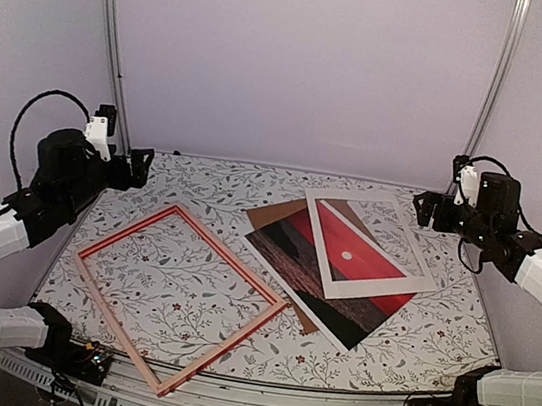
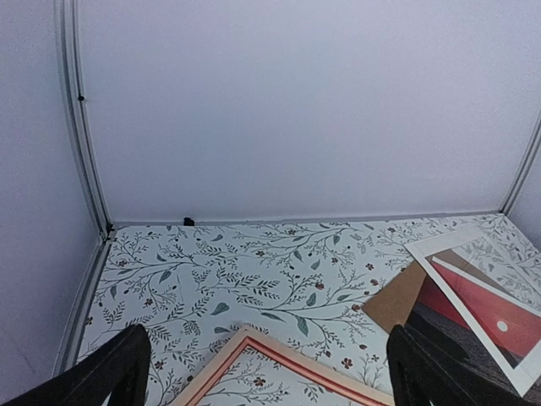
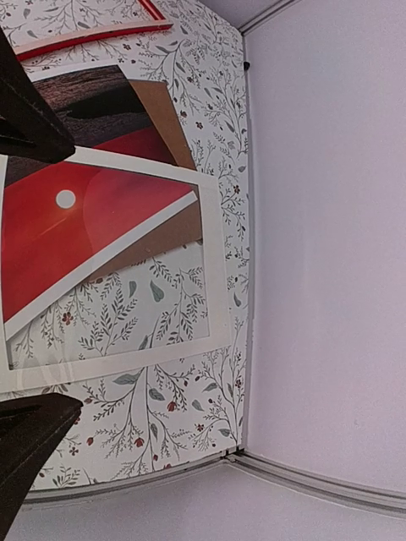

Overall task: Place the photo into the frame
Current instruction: Rotate the frame body at the center of the board.

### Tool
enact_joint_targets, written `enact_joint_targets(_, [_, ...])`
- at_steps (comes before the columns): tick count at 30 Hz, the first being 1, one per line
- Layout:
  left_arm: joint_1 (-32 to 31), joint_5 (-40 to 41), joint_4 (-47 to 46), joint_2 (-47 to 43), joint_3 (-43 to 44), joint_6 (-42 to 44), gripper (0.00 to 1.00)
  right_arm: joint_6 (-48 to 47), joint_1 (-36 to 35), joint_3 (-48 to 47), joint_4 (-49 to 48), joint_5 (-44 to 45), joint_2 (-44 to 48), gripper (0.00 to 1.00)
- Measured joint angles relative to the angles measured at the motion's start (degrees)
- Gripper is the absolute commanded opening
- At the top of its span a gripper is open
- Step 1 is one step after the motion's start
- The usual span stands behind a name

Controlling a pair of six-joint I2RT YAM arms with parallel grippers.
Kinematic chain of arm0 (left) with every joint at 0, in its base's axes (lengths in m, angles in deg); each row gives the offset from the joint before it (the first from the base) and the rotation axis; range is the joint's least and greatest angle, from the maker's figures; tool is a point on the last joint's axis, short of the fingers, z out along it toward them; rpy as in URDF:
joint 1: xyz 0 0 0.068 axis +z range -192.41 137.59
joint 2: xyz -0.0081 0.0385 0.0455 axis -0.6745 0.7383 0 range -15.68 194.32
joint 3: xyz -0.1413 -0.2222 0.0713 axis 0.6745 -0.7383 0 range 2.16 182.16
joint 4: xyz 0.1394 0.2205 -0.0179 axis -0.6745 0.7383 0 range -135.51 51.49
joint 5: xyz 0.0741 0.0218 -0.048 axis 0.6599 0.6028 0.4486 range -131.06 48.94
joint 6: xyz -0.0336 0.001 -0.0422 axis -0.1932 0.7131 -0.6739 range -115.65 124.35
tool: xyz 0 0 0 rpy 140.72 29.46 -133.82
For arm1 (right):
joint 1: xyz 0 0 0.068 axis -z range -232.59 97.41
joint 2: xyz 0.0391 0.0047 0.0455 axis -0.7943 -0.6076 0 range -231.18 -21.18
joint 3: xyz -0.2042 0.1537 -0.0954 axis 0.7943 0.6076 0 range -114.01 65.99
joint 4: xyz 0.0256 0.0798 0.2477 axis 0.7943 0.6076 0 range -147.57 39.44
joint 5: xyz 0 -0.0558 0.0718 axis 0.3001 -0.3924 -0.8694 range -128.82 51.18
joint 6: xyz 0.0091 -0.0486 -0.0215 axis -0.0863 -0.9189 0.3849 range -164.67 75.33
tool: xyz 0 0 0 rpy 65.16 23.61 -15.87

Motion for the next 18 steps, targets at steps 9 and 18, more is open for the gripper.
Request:
enact_joint_targets(9, [0.15,-1.07,0.0,0.66,-0.55,0.48,1.0,-0.92,0.04,0.0,-1.03,-0.7,-0.37,0.99])
enact_joint_targets(18, [0.28,1.4,3.98,2.71,0.07,-1.86,1.0,-1.16,0.07,-0.02,-1.05,-1.66,-0.7,0.99])
